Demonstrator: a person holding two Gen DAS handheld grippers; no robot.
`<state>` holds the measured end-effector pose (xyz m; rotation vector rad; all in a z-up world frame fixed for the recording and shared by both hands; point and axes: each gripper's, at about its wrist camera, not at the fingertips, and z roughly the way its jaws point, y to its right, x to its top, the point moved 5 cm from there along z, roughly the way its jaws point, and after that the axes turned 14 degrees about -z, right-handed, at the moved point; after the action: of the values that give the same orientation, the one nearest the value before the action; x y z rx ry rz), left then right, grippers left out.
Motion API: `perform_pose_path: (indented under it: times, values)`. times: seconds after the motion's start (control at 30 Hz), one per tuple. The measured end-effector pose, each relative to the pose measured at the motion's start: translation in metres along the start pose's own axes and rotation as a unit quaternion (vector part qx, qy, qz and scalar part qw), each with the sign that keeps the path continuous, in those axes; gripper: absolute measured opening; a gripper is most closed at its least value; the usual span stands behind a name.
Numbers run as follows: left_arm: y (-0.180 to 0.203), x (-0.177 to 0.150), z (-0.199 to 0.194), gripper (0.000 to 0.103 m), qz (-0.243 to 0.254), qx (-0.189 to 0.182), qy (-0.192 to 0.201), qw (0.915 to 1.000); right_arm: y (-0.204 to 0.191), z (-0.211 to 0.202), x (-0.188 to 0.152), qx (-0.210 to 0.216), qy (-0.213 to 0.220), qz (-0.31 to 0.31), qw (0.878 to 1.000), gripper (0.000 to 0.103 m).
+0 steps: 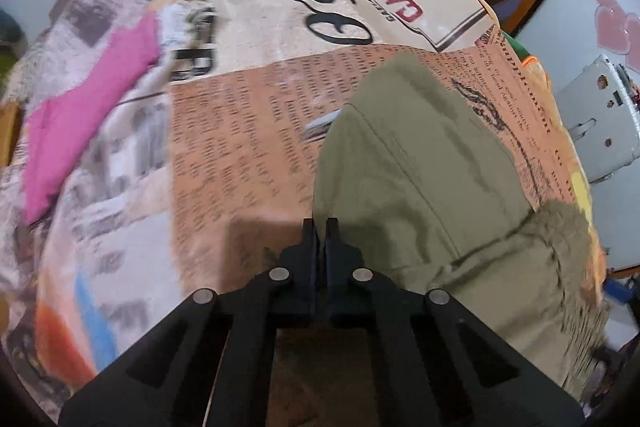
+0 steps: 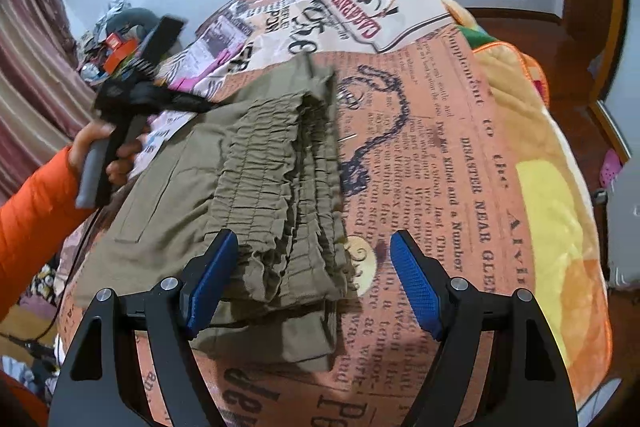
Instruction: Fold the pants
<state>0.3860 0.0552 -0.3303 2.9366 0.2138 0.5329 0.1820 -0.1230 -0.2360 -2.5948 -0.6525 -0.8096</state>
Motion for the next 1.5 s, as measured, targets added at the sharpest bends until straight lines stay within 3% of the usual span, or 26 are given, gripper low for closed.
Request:
perform_pose_path:
  times: [0.13, 0.4, 0.7, 0.83, 0.97, 1.07, 1.27, 1.4, 1.5]
  values:
    - [-0.022, -0.026, -0.03, 0.002, -0.009, 0.023, 0.023, 0.9994, 0.004, -0.014, 0.004, -0.012, 0.015, 0.004, 1.0, 0.076]
    - [-0.059, -0.09, -0.079, 0.002, -0.065, 0.029, 0.054, 0.996, -0.002, -0.034, 0.012, -0.022, 0.042, 0.002, 0.999, 0.076]
    - [-0.059, -0.158, -0.112, 0.002, -0.079, 0.016, 0.06, 0.995, -0.021, -0.03, 0.001, -0.011, 0.029, -0.012, 0.999, 0.075]
    - [-0.061, -0.172, -0.111, 0.003, -0.084, 0.022, 0.06, 0.9944, -0.026, -0.014, -0.012, 0.009, 0.007, -0.002, 1.0, 0.075]
    - [-0.067, -0.178, -0.113, 0.005, -0.093, 0.024, 0.065, 0.9932, -0.026, 0.004, -0.025, -0.012, -0.02, -0.02, 1.0, 0.075]
    - [-0.073, -0.181, -0.114, 0.013, -0.09, 0.028, 0.066, 0.9934, -0.019, 0.001, -0.03, -0.02, -0.015, -0.014, 1.0, 0.075]
    - [-0.08, -0.185, -0.118, 0.019, -0.08, 0.037, 0.067, 0.9939, -0.009, -0.005, -0.038, -0.025, -0.011, 0.006, 1.0, 0.075]
    - [-0.095, -0.191, -0.122, 0.019, -0.075, 0.089, 0.066, 0.991, -0.011, -0.006, -0.035, -0.028, -0.015, 0.002, 0.999, 0.075]
    - [-0.112, -0.191, -0.13, 0.019, -0.104, 0.069, 0.058, 0.9904, -0.013, -0.008, -0.028, -0.038, -0.013, -0.008, 0.999, 0.075]
